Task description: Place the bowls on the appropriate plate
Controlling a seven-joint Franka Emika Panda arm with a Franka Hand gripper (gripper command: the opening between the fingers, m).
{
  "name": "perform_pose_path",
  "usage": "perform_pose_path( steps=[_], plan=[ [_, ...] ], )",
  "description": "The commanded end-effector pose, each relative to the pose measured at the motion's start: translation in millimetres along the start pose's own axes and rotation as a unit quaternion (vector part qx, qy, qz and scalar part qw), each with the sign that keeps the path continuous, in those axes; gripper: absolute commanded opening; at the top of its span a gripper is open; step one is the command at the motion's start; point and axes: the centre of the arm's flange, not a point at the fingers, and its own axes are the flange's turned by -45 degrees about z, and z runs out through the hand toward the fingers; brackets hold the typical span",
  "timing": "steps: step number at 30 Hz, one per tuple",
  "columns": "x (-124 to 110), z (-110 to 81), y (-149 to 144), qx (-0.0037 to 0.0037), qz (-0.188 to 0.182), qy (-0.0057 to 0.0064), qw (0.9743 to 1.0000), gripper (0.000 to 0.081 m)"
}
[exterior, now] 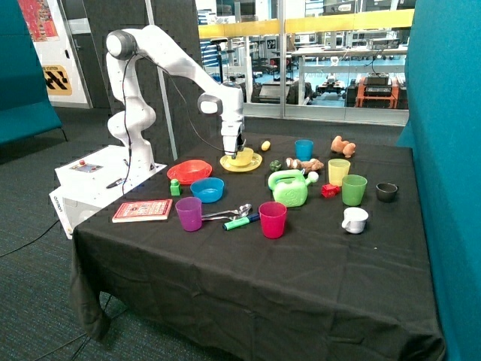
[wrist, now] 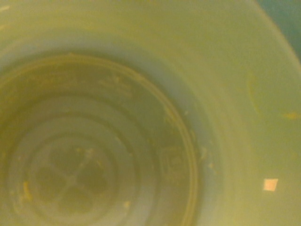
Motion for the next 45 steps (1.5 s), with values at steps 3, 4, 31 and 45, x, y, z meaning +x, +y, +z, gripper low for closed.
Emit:
perform_pose_path(
  steps=[3,4,31,45],
  plan=[
    [-2.1,-13.2,-1.2,0.00285,-0.01,-0.003,0.9999,0.061],
    [-2.4,-14.2,-2.0,0.00285,-0.012,-0.003,0.9999,0.0609],
    [-32.3,-48.5,-7.5,0.00291,-0.03,-0.003,0.9995,0.0521],
    [-32.1,-49.7,2.3,0.0029,-0.026,-0.003,0.9996,0.0508]
  ],
)
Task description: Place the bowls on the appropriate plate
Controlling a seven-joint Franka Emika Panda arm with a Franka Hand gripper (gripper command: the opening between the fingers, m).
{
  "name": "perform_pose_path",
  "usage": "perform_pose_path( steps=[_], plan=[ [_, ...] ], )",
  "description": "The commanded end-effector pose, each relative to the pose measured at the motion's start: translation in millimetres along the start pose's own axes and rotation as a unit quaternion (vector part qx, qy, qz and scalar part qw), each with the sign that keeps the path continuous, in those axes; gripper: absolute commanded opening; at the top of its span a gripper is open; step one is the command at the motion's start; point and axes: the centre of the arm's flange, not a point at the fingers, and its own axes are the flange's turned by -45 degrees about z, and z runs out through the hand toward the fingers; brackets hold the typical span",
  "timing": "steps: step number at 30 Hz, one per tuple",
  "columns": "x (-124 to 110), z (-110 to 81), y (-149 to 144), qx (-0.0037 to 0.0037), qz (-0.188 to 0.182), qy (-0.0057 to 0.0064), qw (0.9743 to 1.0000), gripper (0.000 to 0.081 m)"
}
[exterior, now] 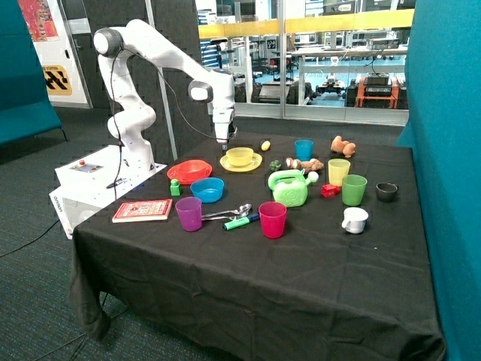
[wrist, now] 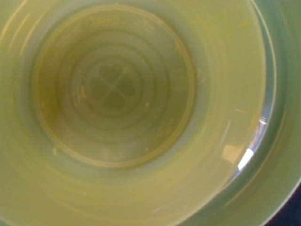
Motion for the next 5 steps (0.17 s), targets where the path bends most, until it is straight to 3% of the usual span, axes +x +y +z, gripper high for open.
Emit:
perform_pose_path(
  steps=[1,5],
  plan=[
    [1.0,-2.0,4.3,-0.00036,-0.003,-0.0012,1.0,0.0509],
    [4.9,-3.1,2.7,-0.00035,-0.008,-0.0012,1.0,0.0503]
  ],
)
